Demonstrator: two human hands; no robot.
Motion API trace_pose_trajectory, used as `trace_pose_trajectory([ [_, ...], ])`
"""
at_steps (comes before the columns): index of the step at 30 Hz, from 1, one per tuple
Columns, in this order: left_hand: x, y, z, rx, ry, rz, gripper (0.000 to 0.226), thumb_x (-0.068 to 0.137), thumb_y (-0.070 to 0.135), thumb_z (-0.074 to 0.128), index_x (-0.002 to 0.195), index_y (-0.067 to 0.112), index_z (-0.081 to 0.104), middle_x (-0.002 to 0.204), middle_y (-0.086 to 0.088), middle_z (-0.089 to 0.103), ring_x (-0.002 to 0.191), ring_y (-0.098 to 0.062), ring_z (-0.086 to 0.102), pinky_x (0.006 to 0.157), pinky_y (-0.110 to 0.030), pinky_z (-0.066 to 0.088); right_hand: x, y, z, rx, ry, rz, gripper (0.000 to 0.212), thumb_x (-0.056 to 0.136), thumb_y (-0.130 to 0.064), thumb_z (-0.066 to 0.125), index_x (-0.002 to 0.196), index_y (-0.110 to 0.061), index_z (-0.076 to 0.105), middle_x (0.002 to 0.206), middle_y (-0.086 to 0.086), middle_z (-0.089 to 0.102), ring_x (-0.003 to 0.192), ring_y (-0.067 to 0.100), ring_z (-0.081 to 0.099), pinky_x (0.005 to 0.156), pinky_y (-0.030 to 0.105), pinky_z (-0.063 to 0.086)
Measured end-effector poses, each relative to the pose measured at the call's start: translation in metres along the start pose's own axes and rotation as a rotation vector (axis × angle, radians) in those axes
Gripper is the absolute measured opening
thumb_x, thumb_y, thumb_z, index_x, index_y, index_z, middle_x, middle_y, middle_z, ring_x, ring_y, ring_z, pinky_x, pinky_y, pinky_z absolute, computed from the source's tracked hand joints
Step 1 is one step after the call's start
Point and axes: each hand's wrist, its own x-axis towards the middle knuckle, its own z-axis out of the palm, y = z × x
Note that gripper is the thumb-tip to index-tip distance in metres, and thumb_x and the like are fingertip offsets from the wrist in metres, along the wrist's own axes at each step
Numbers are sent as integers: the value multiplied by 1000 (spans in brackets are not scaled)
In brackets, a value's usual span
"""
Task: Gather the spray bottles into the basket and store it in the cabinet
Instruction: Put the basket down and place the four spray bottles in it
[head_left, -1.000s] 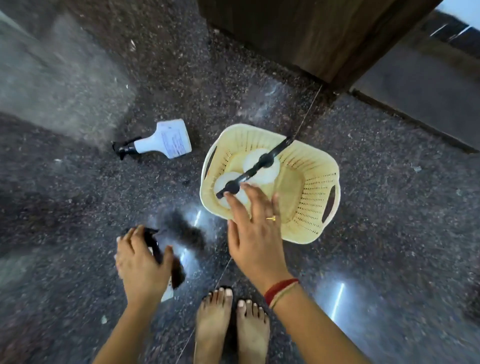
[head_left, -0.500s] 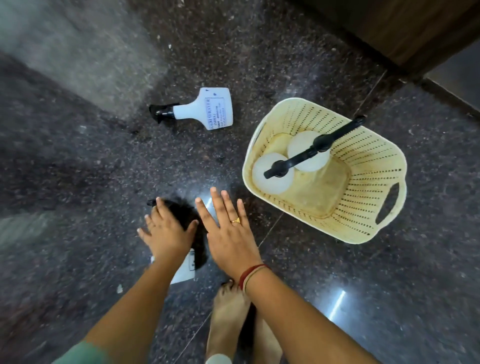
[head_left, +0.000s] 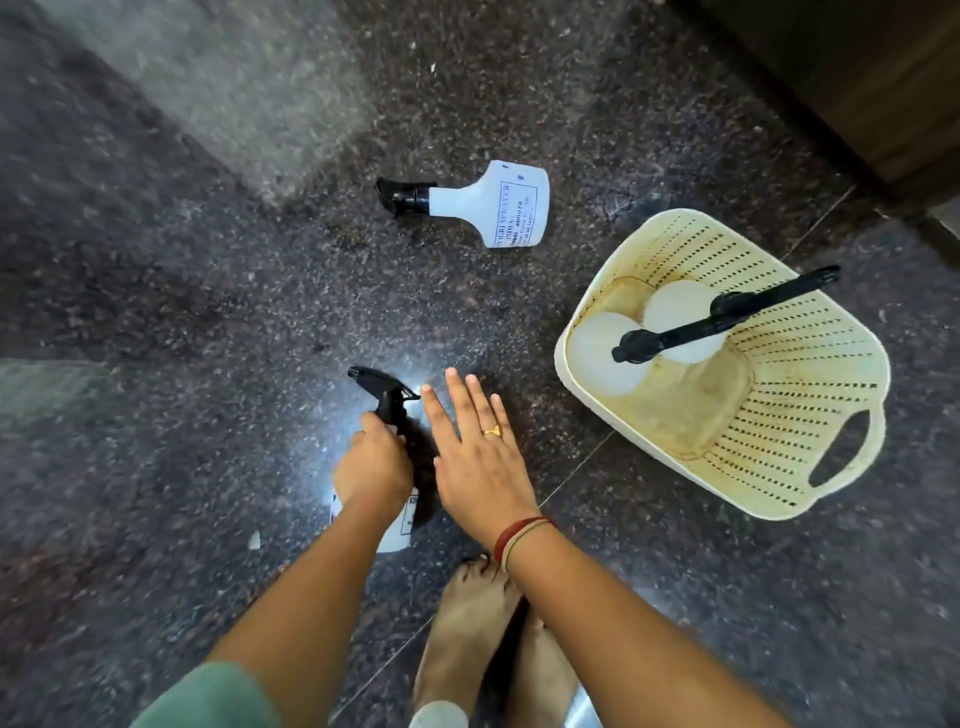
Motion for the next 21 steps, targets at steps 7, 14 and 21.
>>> trace_pose_trajectory([
  [7,-21,6,-27,-131,134,134,19,97,30,35,102,12,32,100,-17,62,85,-40,61,62,-41,40,9,-13,-31,197,103,30,62,90,-10,44,148,-16,24,157,11,19,145,29,15,119,41,10],
  [14,-75,47,-103,-420,508,445,38,95,42,32,124,18,28,105,-17,65,81,-42,61,56,-38,34,37,-24,-128,654,318,38,53,96,-27,45,144,-8,32,138,13,48,126,26,46,104,41,38],
  [21,-119,136,-141,-544,568,638,38,95,32,47,129,26,32,115,-2,63,92,-26,62,70,-39,49,-6,-1,-228,898,606,50,50,87,-32,59,131,-12,46,122,-1,61,105,13,63,87,36,52],
])
